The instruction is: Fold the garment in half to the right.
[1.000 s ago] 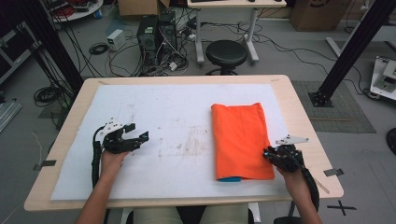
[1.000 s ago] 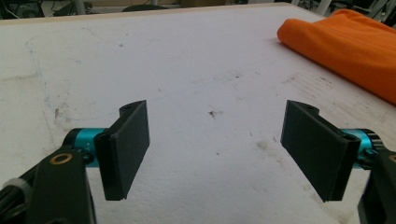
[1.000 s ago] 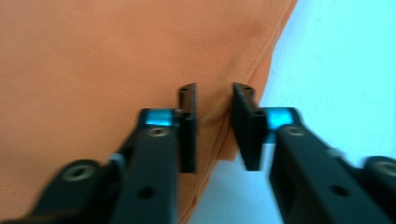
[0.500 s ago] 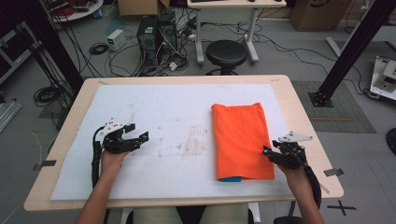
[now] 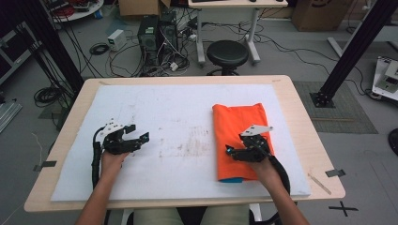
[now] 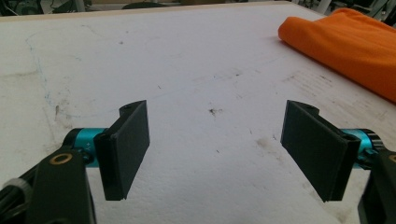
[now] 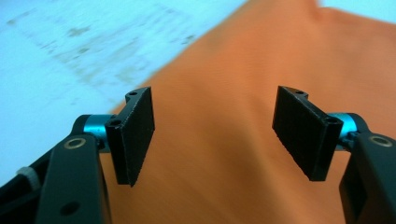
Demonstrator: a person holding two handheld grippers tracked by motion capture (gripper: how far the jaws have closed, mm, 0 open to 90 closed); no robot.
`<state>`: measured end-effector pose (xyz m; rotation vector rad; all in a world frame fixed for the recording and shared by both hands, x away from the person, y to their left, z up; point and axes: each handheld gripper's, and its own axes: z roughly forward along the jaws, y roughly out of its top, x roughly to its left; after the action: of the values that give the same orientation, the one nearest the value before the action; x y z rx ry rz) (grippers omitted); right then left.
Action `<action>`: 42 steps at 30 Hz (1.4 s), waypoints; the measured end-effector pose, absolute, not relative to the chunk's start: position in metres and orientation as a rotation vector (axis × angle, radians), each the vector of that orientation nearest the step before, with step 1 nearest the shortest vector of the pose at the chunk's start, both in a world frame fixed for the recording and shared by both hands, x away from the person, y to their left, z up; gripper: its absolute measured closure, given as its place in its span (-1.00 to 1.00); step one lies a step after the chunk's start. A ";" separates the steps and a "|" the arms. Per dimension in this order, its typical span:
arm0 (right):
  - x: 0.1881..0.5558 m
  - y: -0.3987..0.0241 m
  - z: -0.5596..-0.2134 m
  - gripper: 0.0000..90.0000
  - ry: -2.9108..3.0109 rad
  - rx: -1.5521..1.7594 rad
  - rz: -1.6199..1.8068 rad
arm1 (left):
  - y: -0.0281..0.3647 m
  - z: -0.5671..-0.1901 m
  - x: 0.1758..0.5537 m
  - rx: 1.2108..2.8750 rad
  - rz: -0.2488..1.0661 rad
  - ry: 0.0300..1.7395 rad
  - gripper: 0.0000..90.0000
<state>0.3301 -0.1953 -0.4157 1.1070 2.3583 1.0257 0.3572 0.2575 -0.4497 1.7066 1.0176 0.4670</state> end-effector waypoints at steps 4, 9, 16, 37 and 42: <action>0.334 -0.179 -0.428 -0.32 2.460 1.082 0.928 | 0.258 -0.450 0.357 1.705 0.470 1.019 -0.47; 0.333 -0.177 -0.427 -0.32 2.479 1.074 0.940 | 0.257 -0.450 0.358 1.706 0.470 1.017 -0.47; 0.347 -0.189 -0.409 -0.35 2.267 1.200 1.083 | 0.257 -0.450 0.358 1.712 0.467 1.013 -0.47; 0.390 -0.213 -0.417 -0.32 2.087 1.462 0.988 | 0.256 -0.450 0.358 1.711 0.465 1.011 -0.47; 0.402 -0.245 -0.419 0.22 2.018 1.496 0.830 | 0.257 -0.450 0.358 1.703 0.465 1.015 -0.47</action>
<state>0.4024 -0.2453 -0.4193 1.4960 2.0177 0.8305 0.3580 0.2572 -0.4503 1.7032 1.0149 0.4645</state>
